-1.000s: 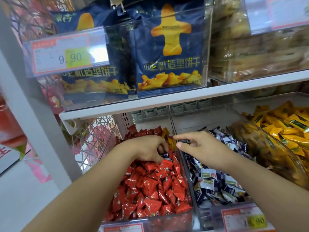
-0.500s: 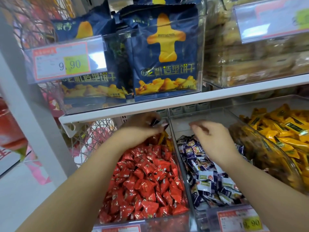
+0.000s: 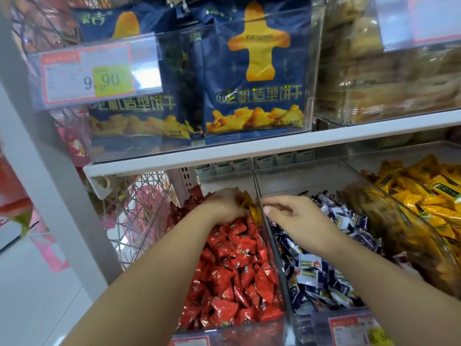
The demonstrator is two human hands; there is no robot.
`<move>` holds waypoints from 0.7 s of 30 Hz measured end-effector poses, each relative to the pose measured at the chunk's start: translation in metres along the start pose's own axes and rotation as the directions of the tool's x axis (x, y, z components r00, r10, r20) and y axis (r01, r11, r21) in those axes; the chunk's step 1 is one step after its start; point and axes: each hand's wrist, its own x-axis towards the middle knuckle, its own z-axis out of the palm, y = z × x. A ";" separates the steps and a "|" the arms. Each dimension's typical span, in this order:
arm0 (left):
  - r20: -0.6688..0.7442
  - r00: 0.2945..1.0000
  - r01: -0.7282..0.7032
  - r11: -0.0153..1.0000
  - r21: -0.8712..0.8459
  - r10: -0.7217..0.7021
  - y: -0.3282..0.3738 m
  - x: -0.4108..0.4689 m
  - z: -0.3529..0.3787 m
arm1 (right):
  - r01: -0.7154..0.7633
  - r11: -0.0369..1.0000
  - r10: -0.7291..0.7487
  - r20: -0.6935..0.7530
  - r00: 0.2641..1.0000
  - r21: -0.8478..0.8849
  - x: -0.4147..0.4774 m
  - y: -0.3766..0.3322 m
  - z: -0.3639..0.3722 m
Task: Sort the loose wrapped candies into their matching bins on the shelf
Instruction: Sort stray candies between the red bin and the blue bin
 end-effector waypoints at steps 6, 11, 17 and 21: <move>0.082 0.995 -0.055 0.998 0.035 0.052 0.003 0.003 0.000 | -0.005 1.000 0.005 -0.002 1.000 0.011 0.004 0.002 0.001; 0.114 0.991 -0.084 0.994 0.065 0.076 0.002 0.003 0.001 | -0.004 1.000 0.004 -0.005 1.000 0.000 0.004 0.002 0.001; 0.087 0.995 -0.069 0.989 0.130 0.057 0.010 0.002 0.005 | 0.005 1.000 -0.005 0.011 1.000 -0.015 0.002 0.001 0.001; 0.042 0.995 -0.097 0.993 0.067 0.095 0.004 0.000 0.005 | 0.008 1.000 -0.008 0.026 1.000 -0.022 0.001 0.001 0.000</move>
